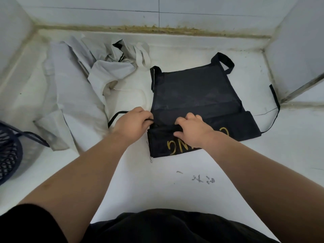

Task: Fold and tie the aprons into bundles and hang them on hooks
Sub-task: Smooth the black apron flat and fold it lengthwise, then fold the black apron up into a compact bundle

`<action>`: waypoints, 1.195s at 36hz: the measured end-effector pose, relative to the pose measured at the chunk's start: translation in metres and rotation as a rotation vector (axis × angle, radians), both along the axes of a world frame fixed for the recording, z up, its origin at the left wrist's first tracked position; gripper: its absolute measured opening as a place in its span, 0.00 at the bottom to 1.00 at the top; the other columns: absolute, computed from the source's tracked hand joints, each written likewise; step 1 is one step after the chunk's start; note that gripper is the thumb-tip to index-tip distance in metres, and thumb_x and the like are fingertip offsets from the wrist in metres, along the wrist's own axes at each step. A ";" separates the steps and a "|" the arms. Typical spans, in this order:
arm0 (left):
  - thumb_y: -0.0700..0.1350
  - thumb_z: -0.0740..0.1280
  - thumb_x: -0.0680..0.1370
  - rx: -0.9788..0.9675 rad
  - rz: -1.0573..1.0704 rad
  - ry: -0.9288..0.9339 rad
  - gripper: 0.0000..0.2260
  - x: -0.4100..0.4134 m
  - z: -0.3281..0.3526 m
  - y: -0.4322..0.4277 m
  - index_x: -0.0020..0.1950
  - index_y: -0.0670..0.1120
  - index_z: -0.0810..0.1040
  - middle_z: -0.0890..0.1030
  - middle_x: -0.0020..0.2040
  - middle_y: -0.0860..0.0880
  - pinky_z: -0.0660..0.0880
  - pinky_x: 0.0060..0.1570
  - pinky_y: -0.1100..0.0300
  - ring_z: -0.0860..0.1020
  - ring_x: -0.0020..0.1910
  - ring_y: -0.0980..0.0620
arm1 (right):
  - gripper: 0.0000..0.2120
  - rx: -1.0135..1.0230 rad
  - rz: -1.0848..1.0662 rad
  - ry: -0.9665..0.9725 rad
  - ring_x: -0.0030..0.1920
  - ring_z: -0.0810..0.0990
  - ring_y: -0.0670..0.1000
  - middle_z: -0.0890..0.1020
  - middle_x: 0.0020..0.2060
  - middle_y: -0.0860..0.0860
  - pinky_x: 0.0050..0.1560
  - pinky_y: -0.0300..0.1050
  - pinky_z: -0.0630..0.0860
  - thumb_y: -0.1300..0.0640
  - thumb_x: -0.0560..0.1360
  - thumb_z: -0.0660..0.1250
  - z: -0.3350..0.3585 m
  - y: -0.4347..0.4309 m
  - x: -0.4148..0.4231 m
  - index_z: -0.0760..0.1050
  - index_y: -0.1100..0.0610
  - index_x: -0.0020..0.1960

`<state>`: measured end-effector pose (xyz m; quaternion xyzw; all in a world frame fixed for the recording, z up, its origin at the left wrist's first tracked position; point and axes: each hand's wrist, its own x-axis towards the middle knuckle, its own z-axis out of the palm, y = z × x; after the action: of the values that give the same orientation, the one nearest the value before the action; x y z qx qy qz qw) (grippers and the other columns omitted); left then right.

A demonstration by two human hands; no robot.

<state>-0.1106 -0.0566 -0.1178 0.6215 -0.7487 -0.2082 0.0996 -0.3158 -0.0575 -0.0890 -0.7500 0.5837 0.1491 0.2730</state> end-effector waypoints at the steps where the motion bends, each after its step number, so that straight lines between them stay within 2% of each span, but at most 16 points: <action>1: 0.47 0.65 0.79 -0.017 0.003 0.024 0.09 0.002 -0.002 0.003 0.56 0.49 0.81 0.76 0.49 0.50 0.75 0.48 0.51 0.77 0.47 0.48 | 0.18 0.004 -0.017 -0.017 0.65 0.63 0.58 0.67 0.62 0.56 0.60 0.53 0.69 0.47 0.81 0.56 -0.001 0.000 0.000 0.65 0.52 0.69; 5: 0.44 0.64 0.80 -0.041 -0.021 0.115 0.12 0.011 -0.005 0.012 0.62 0.50 0.80 0.79 0.49 0.47 0.75 0.50 0.54 0.78 0.47 0.47 | 0.12 0.018 -0.085 -0.126 0.63 0.63 0.57 0.69 0.59 0.54 0.58 0.51 0.68 0.51 0.82 0.55 -0.003 0.001 -0.002 0.68 0.52 0.62; 7: 0.43 0.62 0.81 -0.012 -0.047 0.109 0.13 0.015 -0.006 0.016 0.65 0.51 0.78 0.76 0.46 0.47 0.74 0.48 0.55 0.78 0.47 0.46 | 0.11 0.007 -0.129 -0.189 0.63 0.64 0.57 0.70 0.57 0.53 0.59 0.49 0.67 0.51 0.82 0.55 -0.003 0.002 -0.005 0.69 0.53 0.61; 9: 0.43 0.61 0.81 0.040 -0.060 0.066 0.14 0.018 -0.006 0.020 0.65 0.52 0.78 0.73 0.44 0.48 0.73 0.45 0.55 0.76 0.46 0.46 | 0.10 -0.009 -0.177 -0.242 0.62 0.65 0.57 0.69 0.54 0.51 0.59 0.48 0.66 0.51 0.82 0.55 -0.004 0.003 -0.008 0.69 0.53 0.60; 12: 0.43 0.63 0.80 0.017 -0.052 0.082 0.13 0.024 -0.007 0.027 0.62 0.52 0.80 0.73 0.43 0.49 0.76 0.46 0.50 0.77 0.45 0.46 | 0.10 -0.032 -0.225 -0.260 0.61 0.67 0.57 0.68 0.52 0.50 0.57 0.46 0.67 0.51 0.82 0.55 -0.003 0.001 -0.008 0.68 0.54 0.59; 17: 0.45 0.62 0.81 0.021 0.015 0.044 0.13 0.030 -0.008 0.040 0.64 0.54 0.79 0.75 0.49 0.54 0.76 0.50 0.54 0.77 0.50 0.50 | 0.15 -0.043 -0.212 -0.134 0.64 0.65 0.58 0.66 0.63 0.55 0.63 0.55 0.68 0.49 0.81 0.56 -0.007 0.000 0.003 0.65 0.52 0.66; 19: 0.41 0.63 0.80 -0.073 0.110 0.029 0.13 0.034 -0.010 0.043 0.63 0.49 0.80 0.79 0.53 0.48 0.77 0.50 0.53 0.78 0.51 0.46 | 0.18 -0.078 -0.160 -0.089 0.66 0.64 0.58 0.65 0.66 0.54 0.65 0.58 0.67 0.49 0.81 0.56 -0.010 0.003 0.007 0.62 0.48 0.70; 21: 0.36 0.63 0.78 -0.168 0.175 -0.001 0.13 0.039 -0.013 0.042 0.60 0.43 0.81 0.80 0.52 0.41 0.78 0.48 0.50 0.79 0.50 0.40 | 0.20 -0.118 -0.132 -0.087 0.68 0.63 0.58 0.64 0.69 0.53 0.65 0.57 0.64 0.49 0.81 0.56 -0.013 0.005 0.008 0.59 0.46 0.73; 24: 0.37 0.59 0.76 -0.233 0.220 -0.024 0.16 0.036 -0.007 0.044 0.60 0.40 0.80 0.80 0.52 0.40 0.79 0.45 0.49 0.79 0.49 0.38 | 0.23 -0.158 -0.145 -0.130 0.71 0.61 0.58 0.60 0.73 0.53 0.69 0.57 0.60 0.49 0.81 0.57 -0.016 0.009 0.005 0.57 0.46 0.74; 27: 0.41 0.56 0.74 -0.343 0.100 -0.018 0.18 0.019 0.002 0.052 0.58 0.42 0.81 0.80 0.50 0.43 0.76 0.39 0.56 0.78 0.45 0.40 | 0.25 -0.164 -0.202 -0.240 0.73 0.58 0.57 0.56 0.75 0.52 0.72 0.57 0.58 0.48 0.80 0.59 -0.017 0.015 0.000 0.56 0.48 0.75; 30: 0.44 0.59 0.75 -0.333 -0.100 0.014 0.17 -0.010 0.008 0.055 0.57 0.42 0.82 0.81 0.54 0.44 0.78 0.46 0.53 0.79 0.49 0.41 | 0.23 -0.224 -0.222 -0.342 0.72 0.61 0.54 0.61 0.74 0.51 0.71 0.52 0.62 0.51 0.81 0.58 -0.016 0.020 -0.012 0.62 0.52 0.74; 32: 0.49 0.60 0.76 -0.261 -0.194 -0.012 0.18 -0.031 0.010 0.053 0.60 0.43 0.81 0.79 0.59 0.42 0.77 0.52 0.48 0.79 0.55 0.40 | 0.20 -0.334 -0.178 -0.284 0.71 0.64 0.53 0.67 0.71 0.52 0.70 0.50 0.62 0.52 0.81 0.58 -0.015 0.022 -0.026 0.66 0.54 0.72; 33: 0.52 0.59 0.76 -0.185 -0.225 -0.051 0.21 -0.040 0.012 0.052 0.64 0.44 0.78 0.77 0.64 0.42 0.75 0.57 0.47 0.76 0.61 0.41 | 0.20 -0.376 -0.156 -0.241 0.70 0.65 0.53 0.69 0.70 0.52 0.70 0.50 0.61 0.52 0.81 0.57 -0.015 0.022 -0.031 0.67 0.55 0.71; 35: 0.58 0.58 0.79 -0.024 -0.260 -0.150 0.26 -0.063 0.017 0.050 0.75 0.49 0.66 0.63 0.76 0.46 0.60 0.71 0.47 0.61 0.74 0.45 | 0.19 -0.404 -0.149 -0.156 0.70 0.65 0.53 0.70 0.69 0.52 0.68 0.50 0.60 0.52 0.81 0.56 -0.014 0.025 -0.048 0.67 0.54 0.71; 37: 0.61 0.56 0.80 0.077 -0.284 -0.221 0.29 -0.079 0.018 0.048 0.78 0.52 0.54 0.50 0.79 0.50 0.47 0.75 0.49 0.47 0.78 0.50 | 0.19 -0.388 -0.164 -0.108 0.71 0.65 0.52 0.69 0.70 0.51 0.68 0.50 0.60 0.54 0.81 0.55 -0.013 0.029 -0.066 0.66 0.54 0.72; 43: 0.63 0.53 0.80 0.109 -0.334 -0.257 0.30 -0.123 0.022 0.039 0.79 0.54 0.48 0.44 0.79 0.52 0.41 0.75 0.46 0.42 0.78 0.51 | 0.25 -0.359 -0.302 -0.016 0.66 0.69 0.57 0.72 0.67 0.53 0.65 0.50 0.65 0.63 0.75 0.60 -0.003 0.037 -0.110 0.65 0.55 0.72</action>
<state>-0.2335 -0.0173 -0.0961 0.5146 -0.8355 -0.1810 -0.0664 -0.4262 -0.0201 -0.0916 -0.6918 0.7044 -0.0057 0.1589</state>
